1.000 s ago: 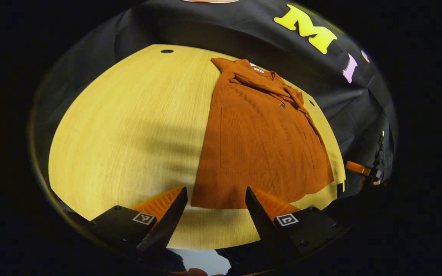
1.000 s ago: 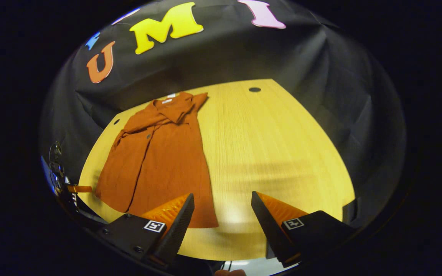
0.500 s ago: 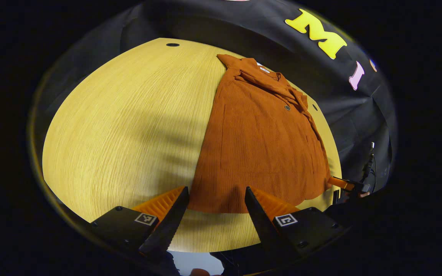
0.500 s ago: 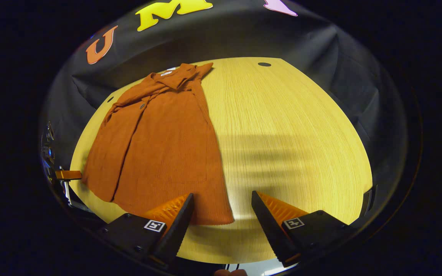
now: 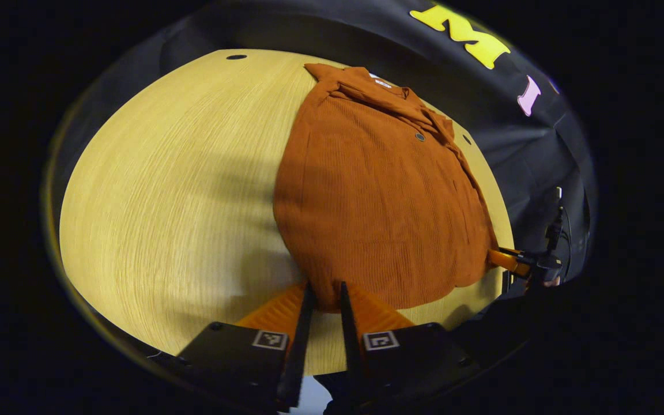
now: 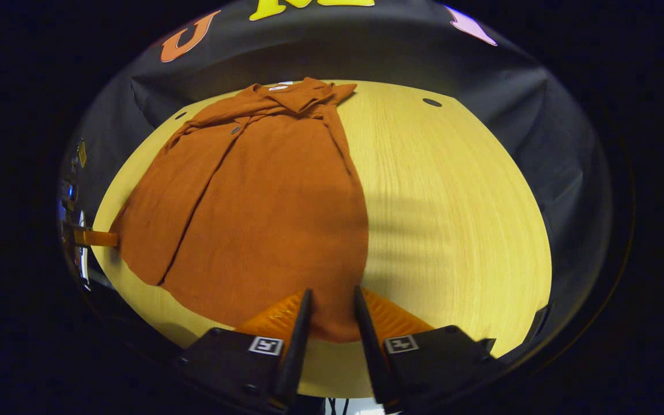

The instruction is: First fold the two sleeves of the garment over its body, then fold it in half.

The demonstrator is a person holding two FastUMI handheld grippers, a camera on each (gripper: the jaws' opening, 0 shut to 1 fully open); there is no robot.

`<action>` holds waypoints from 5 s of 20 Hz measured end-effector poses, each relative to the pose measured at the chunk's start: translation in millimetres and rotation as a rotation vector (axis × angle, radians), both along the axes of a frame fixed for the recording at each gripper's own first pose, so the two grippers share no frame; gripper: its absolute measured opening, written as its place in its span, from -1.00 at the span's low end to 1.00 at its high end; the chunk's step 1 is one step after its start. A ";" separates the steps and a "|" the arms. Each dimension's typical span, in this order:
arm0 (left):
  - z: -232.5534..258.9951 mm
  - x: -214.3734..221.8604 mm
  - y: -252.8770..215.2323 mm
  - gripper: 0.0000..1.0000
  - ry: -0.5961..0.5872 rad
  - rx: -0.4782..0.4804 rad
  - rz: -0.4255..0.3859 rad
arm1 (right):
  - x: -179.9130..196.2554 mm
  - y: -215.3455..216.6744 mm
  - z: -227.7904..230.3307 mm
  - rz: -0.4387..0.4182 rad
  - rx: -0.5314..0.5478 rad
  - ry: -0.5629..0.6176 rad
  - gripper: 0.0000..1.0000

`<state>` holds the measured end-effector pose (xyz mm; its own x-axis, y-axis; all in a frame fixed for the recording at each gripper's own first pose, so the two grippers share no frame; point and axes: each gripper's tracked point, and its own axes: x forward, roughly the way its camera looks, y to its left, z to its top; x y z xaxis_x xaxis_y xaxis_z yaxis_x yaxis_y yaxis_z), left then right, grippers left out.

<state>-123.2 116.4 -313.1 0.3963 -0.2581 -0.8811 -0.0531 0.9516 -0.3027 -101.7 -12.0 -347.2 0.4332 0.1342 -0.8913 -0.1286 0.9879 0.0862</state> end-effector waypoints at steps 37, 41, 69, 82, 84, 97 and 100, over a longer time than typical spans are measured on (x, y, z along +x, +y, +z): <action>225.3 242.5 0.6 -0.94 -0.613 0.139 -0.103 | 260.8 1.0 230.7 -0.090 0.409 -0.370 -0.99; 234.0 319.9 9.7 -0.94 -0.659 0.138 -0.074 | 341.3 20.7 235.6 -0.011 0.343 -0.431 -0.99; 112.8 498.2 40.3 0.97 -0.648 0.329 0.221 | 505.2 44.4 105.3 -0.142 0.141 -0.468 0.89; 371.6 336.5 -61.9 0.96 -1.165 0.365 0.228 | 341.2 53.8 320.4 -0.012 0.168 -0.924 0.91; 389.1 303.3 -82.0 0.95 -1.211 0.327 0.213 | 299.1 58.7 337.3 -0.020 0.184 -0.939 0.92; 382.9 98.6 -131.3 0.95 -1.249 0.327 0.114 | 86.8 34.1 424.1 -0.158 0.082 -1.169 0.90; 383.6 77.8 -130.4 0.95 -1.254 0.350 0.135 | 62.2 34.0 419.1 -0.191 0.097 -1.159 0.91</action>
